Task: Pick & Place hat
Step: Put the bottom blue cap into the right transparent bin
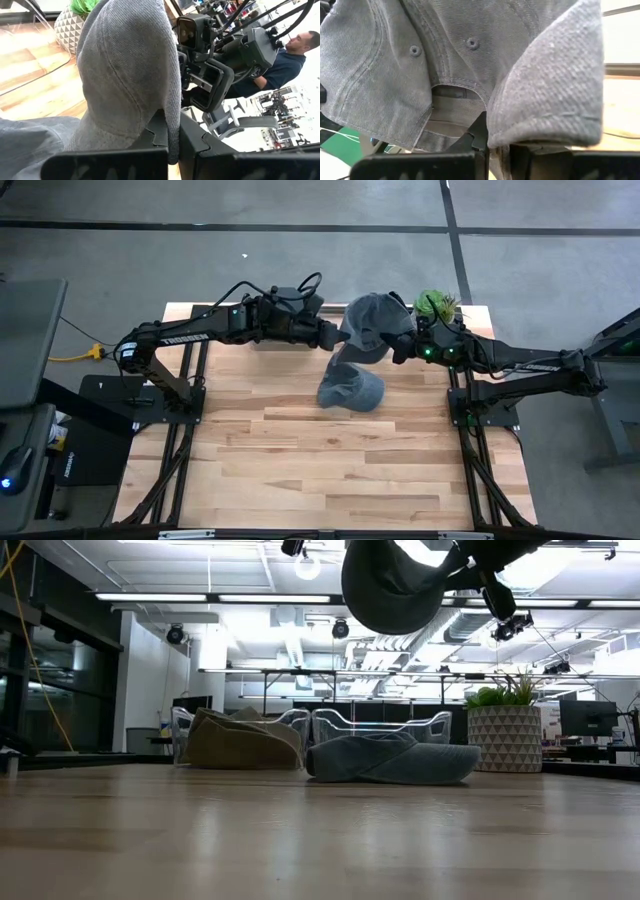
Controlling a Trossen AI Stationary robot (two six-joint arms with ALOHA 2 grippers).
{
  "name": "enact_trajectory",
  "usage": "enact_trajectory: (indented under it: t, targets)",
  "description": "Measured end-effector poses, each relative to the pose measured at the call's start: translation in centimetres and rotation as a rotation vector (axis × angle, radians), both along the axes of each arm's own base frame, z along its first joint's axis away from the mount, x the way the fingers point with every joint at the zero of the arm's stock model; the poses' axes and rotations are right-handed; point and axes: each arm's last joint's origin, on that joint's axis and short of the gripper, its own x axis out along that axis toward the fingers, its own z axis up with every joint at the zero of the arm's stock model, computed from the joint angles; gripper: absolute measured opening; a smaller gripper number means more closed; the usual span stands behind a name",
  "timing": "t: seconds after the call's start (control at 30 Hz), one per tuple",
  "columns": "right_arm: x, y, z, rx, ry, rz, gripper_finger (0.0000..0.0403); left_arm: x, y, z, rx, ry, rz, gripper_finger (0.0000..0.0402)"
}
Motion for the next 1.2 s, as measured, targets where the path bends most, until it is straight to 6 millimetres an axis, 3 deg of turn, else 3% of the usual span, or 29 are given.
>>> enact_trajectory:
  t: [0.13,0.43,0.6,1.07,1.2]
  targets:
    - [0.0,0.0,0.0,-0.002,0.002,0.008,0.0031,0.0,0.0,0.0,0.039,0.007,-0.012,0.0018]
    - [0.0,0.0,0.0,-0.014,0.01,0.001,0.0031,0.0,0.0,0.0,0.067,0.008,-0.018,0.0129]
    - [0.0,0.0,0.0,-0.017,0.013,0.001,0.0031,0.0,0.0,0.0,0.068,0.009,-0.017,0.017]
    - [0.0,0.0,-0.1,-0.016,0.018,0.001,0.0031,-0.2,0.1,-0.4,0.144,0.072,0.005,0.0184]
    - [0.0,0.0,-0.1,-0.015,0.017,0.004,0.0031,-1.3,0.4,-0.3,0.181,0.132,0.066,0.0184]
